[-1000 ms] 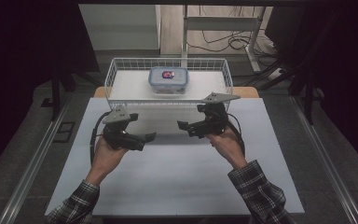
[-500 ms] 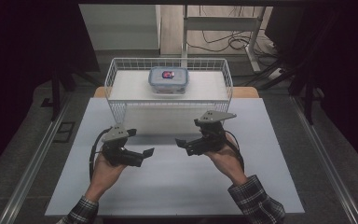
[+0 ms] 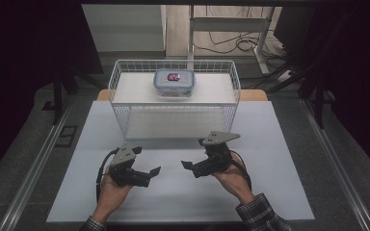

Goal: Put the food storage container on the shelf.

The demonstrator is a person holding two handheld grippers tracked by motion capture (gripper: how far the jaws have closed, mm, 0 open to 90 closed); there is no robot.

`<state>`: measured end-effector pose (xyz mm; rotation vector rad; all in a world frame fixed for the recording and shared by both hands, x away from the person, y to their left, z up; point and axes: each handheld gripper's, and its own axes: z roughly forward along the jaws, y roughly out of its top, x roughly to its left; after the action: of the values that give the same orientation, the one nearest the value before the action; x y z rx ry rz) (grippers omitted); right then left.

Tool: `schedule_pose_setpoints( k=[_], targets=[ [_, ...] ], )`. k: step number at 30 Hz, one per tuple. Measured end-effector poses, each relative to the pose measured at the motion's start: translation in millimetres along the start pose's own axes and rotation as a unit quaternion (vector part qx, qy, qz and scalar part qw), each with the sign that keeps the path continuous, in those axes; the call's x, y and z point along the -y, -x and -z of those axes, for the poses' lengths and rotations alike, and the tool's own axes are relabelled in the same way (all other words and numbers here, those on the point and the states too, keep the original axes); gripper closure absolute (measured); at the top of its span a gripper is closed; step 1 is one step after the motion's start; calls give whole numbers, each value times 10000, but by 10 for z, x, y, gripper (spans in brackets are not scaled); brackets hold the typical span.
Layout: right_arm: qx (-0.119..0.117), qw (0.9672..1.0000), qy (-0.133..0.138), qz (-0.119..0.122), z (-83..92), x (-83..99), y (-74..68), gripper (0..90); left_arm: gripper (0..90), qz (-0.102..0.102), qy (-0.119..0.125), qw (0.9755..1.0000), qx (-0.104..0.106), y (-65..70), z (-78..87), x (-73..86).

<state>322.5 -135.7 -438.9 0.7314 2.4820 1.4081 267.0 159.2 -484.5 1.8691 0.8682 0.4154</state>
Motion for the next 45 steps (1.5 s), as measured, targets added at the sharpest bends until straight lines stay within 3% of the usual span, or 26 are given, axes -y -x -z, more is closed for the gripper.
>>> schedule_pose_setpoints(
  k=[8, 23, 29, 45],
  targets=[
    [179, 9998, -81, -65, 51, 257, -26, 0, 13, 74, -286, 9995, -54, 62, 33, 200],
    [508, 9987, -67, -61, 318, 474, -105, 0, 28, 245, -198, 9991, -287, 56, 401, 412],
    [686, 9976, -103, -38, 429, 580, -108, 0, 30, 194, -295, 9983, -468, 44, 532, 498],
    [1178, 9925, 43, -330, 766, 868, 9, 0, 37, 271, -386, 9941, -981, -103, 935, 746]
  ],
)
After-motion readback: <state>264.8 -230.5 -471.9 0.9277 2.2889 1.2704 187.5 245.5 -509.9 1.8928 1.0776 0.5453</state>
